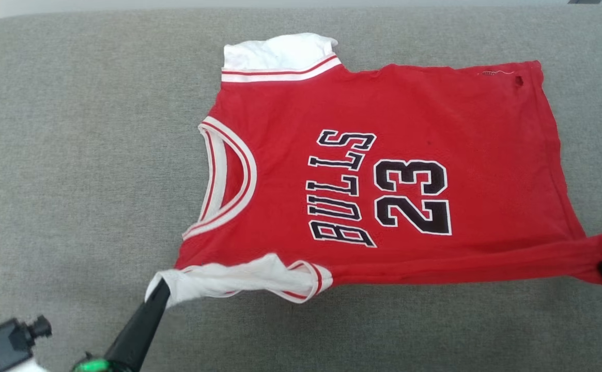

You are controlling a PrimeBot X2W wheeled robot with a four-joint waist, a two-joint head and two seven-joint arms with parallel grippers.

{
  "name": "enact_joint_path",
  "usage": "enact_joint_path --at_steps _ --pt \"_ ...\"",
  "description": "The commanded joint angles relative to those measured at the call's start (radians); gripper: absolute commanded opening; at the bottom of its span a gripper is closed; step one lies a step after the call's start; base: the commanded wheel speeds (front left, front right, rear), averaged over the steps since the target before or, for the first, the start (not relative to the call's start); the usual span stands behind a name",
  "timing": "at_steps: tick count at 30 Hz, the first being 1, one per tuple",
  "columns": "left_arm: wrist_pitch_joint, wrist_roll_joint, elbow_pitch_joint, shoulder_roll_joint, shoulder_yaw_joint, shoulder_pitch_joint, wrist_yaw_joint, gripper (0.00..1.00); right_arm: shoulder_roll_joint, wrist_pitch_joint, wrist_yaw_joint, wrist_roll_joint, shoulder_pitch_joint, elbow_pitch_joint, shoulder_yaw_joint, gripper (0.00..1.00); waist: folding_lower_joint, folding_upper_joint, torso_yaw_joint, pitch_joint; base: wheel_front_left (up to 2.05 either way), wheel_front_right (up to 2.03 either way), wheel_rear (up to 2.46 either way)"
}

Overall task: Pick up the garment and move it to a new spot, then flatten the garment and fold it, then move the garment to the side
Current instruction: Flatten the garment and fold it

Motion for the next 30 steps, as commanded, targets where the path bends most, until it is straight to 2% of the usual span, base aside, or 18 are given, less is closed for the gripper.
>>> enact_joint_path --at_steps 1,8,13,16,21,30 --pt "0.001 0.004 0.003 0.008 0.001 -0.034 0.002 0.00 0.008 -0.005 0.000 0.009 -0.024 0.005 -0.001 0.00 0.0000 -0.0001 -0.005 0.002 0.00 0.00 0.00" --pt "0.104 -0.031 0.082 -0.001 -0.031 -0.279 0.002 0.00 0.019 -0.039 0.000 -0.006 -0.173 0.119 0.048 0.00 0.0000 -0.0001 -0.036 0.040 0.00 0.00 0.00" --pt "0.189 -0.091 0.205 -0.032 -0.013 -0.451 0.002 0.00 0.007 -0.077 0.000 -0.032 -0.279 0.214 0.086 0.00 0.0000 -0.0001 -0.060 0.085 0.00 0.00 0.00" --pt "0.234 -0.089 0.294 -0.047 -0.007 -0.523 0.002 0.00 0.007 -0.105 0.000 -0.043 -0.331 0.262 0.108 0.00 0.0000 -0.0001 -0.076 0.106 0.00 0.00 0.00" --pt "0.275 -0.075 0.427 -0.078 -0.007 -0.589 0.002 0.00 0.004 -0.149 0.000 -0.054 -0.393 0.349 0.147 0.00 0.0000 -0.0001 -0.096 0.127 0.00 0.00 0.00" --pt "0.286 -0.058 0.568 -0.091 -0.005 -0.613 0.002 0.00 0.011 -0.230 0.000 -0.055 -0.457 0.473 0.202 0.00 0.0000 -0.0001 -0.119 0.143 0.00 0.00 0.00"
